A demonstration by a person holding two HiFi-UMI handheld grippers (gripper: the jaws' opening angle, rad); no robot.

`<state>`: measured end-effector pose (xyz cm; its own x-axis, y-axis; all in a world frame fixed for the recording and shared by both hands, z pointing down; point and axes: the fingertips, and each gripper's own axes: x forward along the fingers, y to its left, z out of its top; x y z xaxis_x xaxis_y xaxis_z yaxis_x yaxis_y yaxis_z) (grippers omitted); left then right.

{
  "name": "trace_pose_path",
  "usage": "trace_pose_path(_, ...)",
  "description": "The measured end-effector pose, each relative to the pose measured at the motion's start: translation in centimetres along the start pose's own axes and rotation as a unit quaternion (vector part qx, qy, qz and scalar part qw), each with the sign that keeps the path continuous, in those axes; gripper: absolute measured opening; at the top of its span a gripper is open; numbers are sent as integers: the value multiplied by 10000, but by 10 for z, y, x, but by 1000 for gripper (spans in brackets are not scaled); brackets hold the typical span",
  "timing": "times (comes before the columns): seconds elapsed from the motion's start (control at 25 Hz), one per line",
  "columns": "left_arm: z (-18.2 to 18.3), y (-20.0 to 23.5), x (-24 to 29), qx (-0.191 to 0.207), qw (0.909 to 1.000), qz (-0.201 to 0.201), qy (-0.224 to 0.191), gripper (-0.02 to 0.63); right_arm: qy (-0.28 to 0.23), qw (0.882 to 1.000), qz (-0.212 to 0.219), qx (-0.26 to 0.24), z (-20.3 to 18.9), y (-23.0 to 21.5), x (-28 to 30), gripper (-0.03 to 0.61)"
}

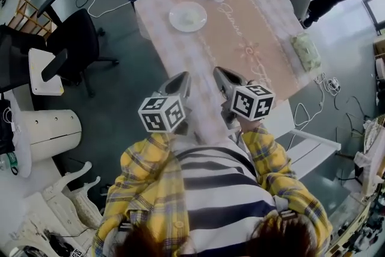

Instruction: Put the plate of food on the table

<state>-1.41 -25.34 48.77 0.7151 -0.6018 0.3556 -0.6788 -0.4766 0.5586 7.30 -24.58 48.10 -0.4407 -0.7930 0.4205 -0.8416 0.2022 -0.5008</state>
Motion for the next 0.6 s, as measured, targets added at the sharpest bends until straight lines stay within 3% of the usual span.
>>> trace_pose_path(0.6,-21,-4,-25,31,9991,-329,250,-1,74,9997,-186,124,-46,16,-17,-2)
